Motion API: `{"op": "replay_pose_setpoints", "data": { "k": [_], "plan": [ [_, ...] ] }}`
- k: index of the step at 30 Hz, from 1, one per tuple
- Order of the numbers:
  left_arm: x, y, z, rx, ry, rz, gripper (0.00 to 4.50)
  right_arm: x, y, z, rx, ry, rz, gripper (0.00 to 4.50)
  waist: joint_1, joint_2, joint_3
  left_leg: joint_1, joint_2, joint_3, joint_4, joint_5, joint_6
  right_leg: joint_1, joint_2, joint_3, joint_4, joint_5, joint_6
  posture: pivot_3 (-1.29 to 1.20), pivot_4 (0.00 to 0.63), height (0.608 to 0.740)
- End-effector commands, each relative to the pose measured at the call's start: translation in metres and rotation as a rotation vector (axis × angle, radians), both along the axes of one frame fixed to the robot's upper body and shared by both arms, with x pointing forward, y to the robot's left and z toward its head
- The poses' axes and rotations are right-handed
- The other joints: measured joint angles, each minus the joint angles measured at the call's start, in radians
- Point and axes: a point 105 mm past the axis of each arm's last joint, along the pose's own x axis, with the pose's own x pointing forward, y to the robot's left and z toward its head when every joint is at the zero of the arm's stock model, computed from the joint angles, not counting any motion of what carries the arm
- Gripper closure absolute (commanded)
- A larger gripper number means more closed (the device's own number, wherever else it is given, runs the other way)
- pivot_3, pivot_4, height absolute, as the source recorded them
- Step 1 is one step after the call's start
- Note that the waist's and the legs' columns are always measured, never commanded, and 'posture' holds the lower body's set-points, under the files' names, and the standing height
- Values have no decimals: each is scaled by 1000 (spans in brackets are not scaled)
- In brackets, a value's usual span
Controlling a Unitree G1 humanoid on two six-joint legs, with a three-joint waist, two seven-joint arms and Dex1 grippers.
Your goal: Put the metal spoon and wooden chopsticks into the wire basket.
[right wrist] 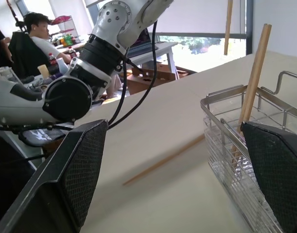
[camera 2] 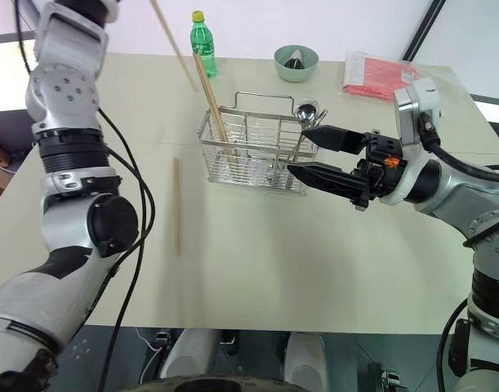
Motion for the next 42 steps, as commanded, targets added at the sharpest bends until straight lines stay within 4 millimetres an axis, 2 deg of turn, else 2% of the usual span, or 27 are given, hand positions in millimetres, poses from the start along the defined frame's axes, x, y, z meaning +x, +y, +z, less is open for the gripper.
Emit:
{"op": "replay_pose_setpoints", "data": {
  "k": [1,5,10,14,19,20,25,28,30,32,36,39,42],
  "plan": [
    [-6,-27,-3,126,-50,-11,4482,-7,-2,13,25,-55,-9,0,1,0,0,0,0,0,0,0,0,1,0,0,0,0,0,0,150,680],
    [1,-43,-34,218,-23,11,4482,-6,-6,16,42,-60,-37,0,0,0,0,2,0,0,0,0,1,1,0,0,0,0,0,0,150,680],
    [4,-56,-65,251,-1,44,4482,-5,-8,16,54,-58,-55,0,0,0,0,1,0,0,0,-1,1,1,0,0,0,0,0,0,150,680],
    [3,-57,-73,224,18,52,2920,-3,-7,16,66,-52,-59,0,1,0,0,1,0,0,0,-1,1,1,0,0,0,0,0,0,150,680],
    [-3,-55,-68,196,5,42,287,1,-9,18,77,-46,-63,0,0,0,0,1,0,0,0,-1,1,1,0,0,-1,0,0,0,150,680],
    [-4,-54,-66,187,3,42,32,3,-9,17,80,-43,-65,0,0,0,0,1,0,0,0,-1,1,1,0,0,-1,0,0,0,150,680],
    [-14,-52,-52,195,-19,68,32,5,-9,15,82,-39,-63,0,0,0,0,1,0,0,0,-1,1,1,0,0,-1,0,0,0,150,680],
    [-13,-34,-36,210,21,203,32,5,-9,13,79,-41,-64,0,0,0,0,1,0,0,0,-1,1,1,0,0,0,0,0,0,150,680],
    [-6,-12,-33,186,118,325,32,5,-9,12,77,-43,-62,0,0,0,0,1,0,0,0,-1,1,1,0,0,0,0,0,0,150,680],
    [5,13,-46,213,279,473,32,3,-8,10,71,-41,-53,0,0,0,0,1,0,-1,0,-1,1,1,1,0,0,0,0,0,150,680],
    [14,41,-86,290,550,596,32,2,-7,3,49,-32,-45,0,0,0,0,2,0,-1,0,-1,2,1,1,1,1,0,0,0,150,680],
    [13,48,-119,364,721,604,32,4,-9,2,53,-26,-49,0,1,0,0,2,0,-1,0,-1,1,1,1,1,1,0,0,0,150,680],
    [7,43,-154,405,900,536,32,6,-9,2,55,-24,-49,0,2,0,0,2,0,-1,0,-1,1,1,1,1,1,0,0,0,150,680]
  ]
}}
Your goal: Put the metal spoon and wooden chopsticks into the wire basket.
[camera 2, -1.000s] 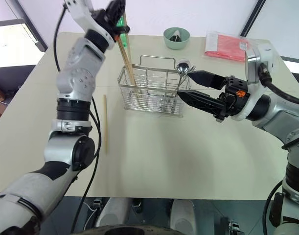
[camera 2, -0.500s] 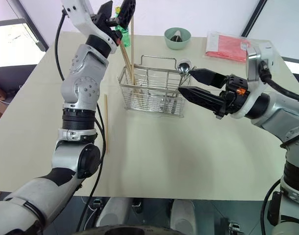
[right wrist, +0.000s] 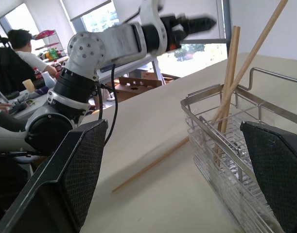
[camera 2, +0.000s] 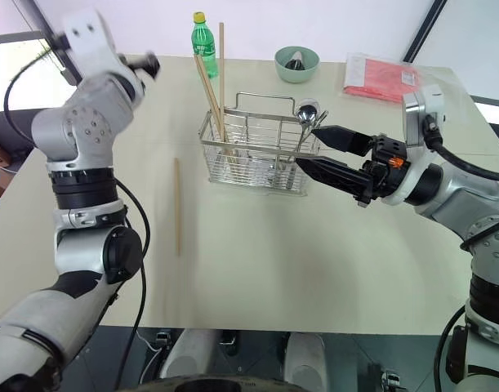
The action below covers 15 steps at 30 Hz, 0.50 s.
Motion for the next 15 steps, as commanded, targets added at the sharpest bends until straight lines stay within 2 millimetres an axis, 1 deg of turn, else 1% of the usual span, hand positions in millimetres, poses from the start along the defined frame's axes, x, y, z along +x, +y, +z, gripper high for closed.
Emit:
{"op": "replay_pose_setpoints", "data": {
  "k": [1,3,5,7,10,12,15],
  "plan": [
    [-15,-9,-21,-35,154,-36,32,-1,0,8,11,-48,4,0,-1,0,0,0,0,0,0,0,0,0,0,0,0,0,0,0,150,680],
    [-22,-12,-41,-48,246,-50,32,-2,2,7,9,-44,10,0,-1,0,0,0,0,0,0,0,0,0,0,0,0,0,0,0,150,680],
    [-29,-8,-61,-62,334,-26,32,-2,3,5,9,-37,17,0,-2,0,0,0,0,0,0,0,0,0,0,0,0,0,0,0,150,680],
    [-34,-4,-77,-66,403,2,32,-3,4,5,9,-33,21,0,-3,0,0,0,0,0,-1,0,-1,-1,0,1,0,0,0,0,150,680],
    [-41,-4,-98,-77,488,24,32,-4,4,4,2,-27,25,0,-2,0,0,0,1,0,-1,0,-1,-1,0,1,0,0,0,0,150,680],
    [-45,-6,-114,-92,544,27,32,-6,4,2,-12,-24,34,0,1,0,0,0,0,0,-1,0,-1,-1,0,1,0,0,0,0,150,680],
    [-47,-17,-133,-89,595,-10,32,-9,2,1,-30,-28,38,0,2,0,0,0,0,0,-1,0,-1,-1,-1,1,0,0,0,0,150,680]
  ]
}}
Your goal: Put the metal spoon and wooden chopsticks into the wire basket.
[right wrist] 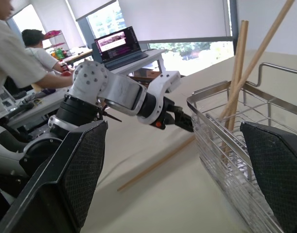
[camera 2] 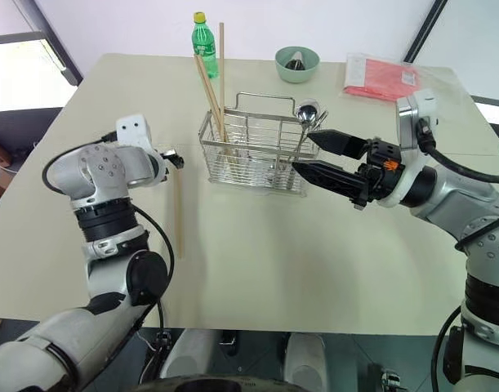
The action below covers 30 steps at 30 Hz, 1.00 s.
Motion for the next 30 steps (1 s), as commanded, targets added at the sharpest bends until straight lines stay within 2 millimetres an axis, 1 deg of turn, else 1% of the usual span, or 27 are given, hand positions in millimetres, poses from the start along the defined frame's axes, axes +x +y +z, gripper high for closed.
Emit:
{"op": "replay_pose_setpoints", "data": {
  "k": [1,6,9,12,16,19,20,23,24,26,29,30],
  "plan": [
    [-1,-9,-8,1,13,-27,32,-7,-2,8,-22,-46,8,0,0,1,-1,0,0,0,0,0,0,0,0,0,0,0,0,0,150,680],
    [4,-23,-19,-9,24,-86,32,-6,-6,8,-38,-54,-9,0,2,3,-2,1,0,0,0,0,0,0,0,0,0,0,0,0,150,680],
    [4,-24,-27,-12,39,-95,32,-6,-8,8,-44,-56,-15,0,4,4,-4,2,0,0,0,0,0,0,-1,0,-1,0,0,0,150,680],
    [6,-23,-28,-7,34,-96,835,-6,-9,8,-41,-58,-20,0,4,7,-6,2,0,1,0,0,0,2,-1,0,-1,0,0,0,150,680],
    [10,-20,-25,1,16,-95,2769,-6,-10,7,-43,-59,-22,0,7,7,-6,2,0,0,0,0,0,2,-1,0,-1,0,0,0,150,680],
    [12,-18,-23,1,5,-92,4305,-7,-11,6,-45,-60,-24,0,11,7,-6,2,0,0,0,0,0,2,-2,0,-2,0,0,0,150,680],
    [12,-18,-22,0,2,-90,4414,-6,-11,6,-48,-61,-26,0,12,7,-6,2,0,0,0,0,0,2,-2,0,-2,0,0,0,150,680],
    [15,-12,-18,8,-30,-64,4414,-5,-13,8,-49,-64,-32,0,16,7,-6,2,0,0,0,0,0,2,-1,0,-2,0,0,0,150,680],
    [17,-9,-14,18,-53,-52,4414,-5,-13,8,-47,-65,-33,0,18,7,-6,2,0,0,-1,0,0,2,-1,0,-2,0,0,0,150,680],
    [26,6,3,63,-166,-9,4414,-4,-14,9,-43,-66,-38,0,22,7,-6,2,0,0,-1,0,0,2,-1,0,-2,0,0,0,150,680],
    [41,37,53,115,-448,108,4414,-4,-15,9,-44,-63,-44,0,21,5,-5,1,1,1,-1,0,0,1,-2,0,-2,0,0,0,150,680],
    [45,47,79,82,-586,146,4414,-4,-16,9,-42,-60,-47,0,20,5,-5,-1,1,1,-1,0,0,-1,-1,0,-3,0,0,0,150,680]
  ]
}}
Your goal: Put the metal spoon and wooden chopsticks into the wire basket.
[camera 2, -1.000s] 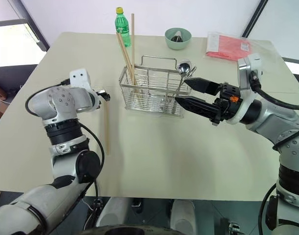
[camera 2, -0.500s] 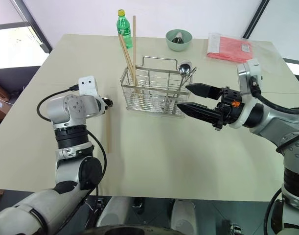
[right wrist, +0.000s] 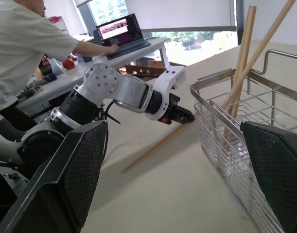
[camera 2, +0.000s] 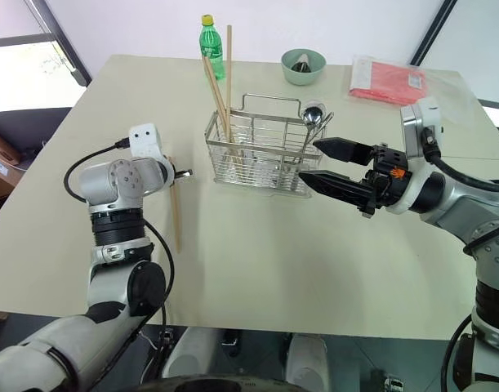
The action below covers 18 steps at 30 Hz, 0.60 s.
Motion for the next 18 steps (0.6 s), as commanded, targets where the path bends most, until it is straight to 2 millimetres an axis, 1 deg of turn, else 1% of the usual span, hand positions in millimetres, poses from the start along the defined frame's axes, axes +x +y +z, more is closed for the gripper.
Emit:
{"op": "replay_pose_setpoints", "data": {
  "k": [1,3,5,7,9,10,12,14,16,18],
  "plan": [
    [14,32,95,-38,-474,106,4414,-2,-7,13,4,-56,-29,0,0,0,0,0,0,0,0,0,0,0,0,0,0,0,0,0,150,680],
    [11,37,151,-153,-756,76,4414,-2,-7,14,5,-52,-32,0,2,-2,1,-3,0,0,-1,0,-1,-3,0,1,0,0,0,0,150,680],
    [1,36,199,-255,-972,-1,4414,-1,-8,14,6,-49,-35,0,5,-2,1,-8,0,0,1,1,-1,-7,-1,0,0,1,-1,0,150,680],
    [-7,29,234,-321,-1094,-96,4414,0,-8,16,6,-49,-37,0,4,-2,1,-11,-1,1,2,1,-1,-8,0,-1,-1,1,-1,0,150,680],
    [-14,15,261,-372,-1175,-214,4414,1,-7,17,6,-51,-40,0,4,-2,1,-11,-2,1,3,1,-1,-7,0,-1,-3,1,-1,0,150,680],
    [-18,7,272,-384,-1204,-274,4414,1,-7,18,8,-53,-41,0,4,-2,1,-11,-2,1,3,1,-1,-6,0,-1,-4,2,1,0,150,680],
    [-27,-14,287,-381,-1233,-400,4414,1,-7,18,12,-54,-45,0,3,-2,1,-11,-2,1,3,0,0,-5,1,-1,-6,3,2,0,150,680],
    [-31,-37,290,-386,-1222,-513,4414,0,-6,18,16,-54,-51,0,2,-2,1,-10,-2,1,3,1,0,-4,2,-1,-6,3,2,0,150,680],
    [-32,-54,286,-360,-1197,-586,4414,0,-6,18,22,-55,-58,0,2,-2,1,-10,-1,1,3,1,0,-4,3,-1,-5,3,2,0,150,680],
    [-28,-75,271,-325,-1145,-657,4414,-1,-7,18,33,-56,-69,0,1,-2,1,-10,-1,1,4,1,1,-3,3,-1,-5,3,2,0,150,680]
  ]
}}
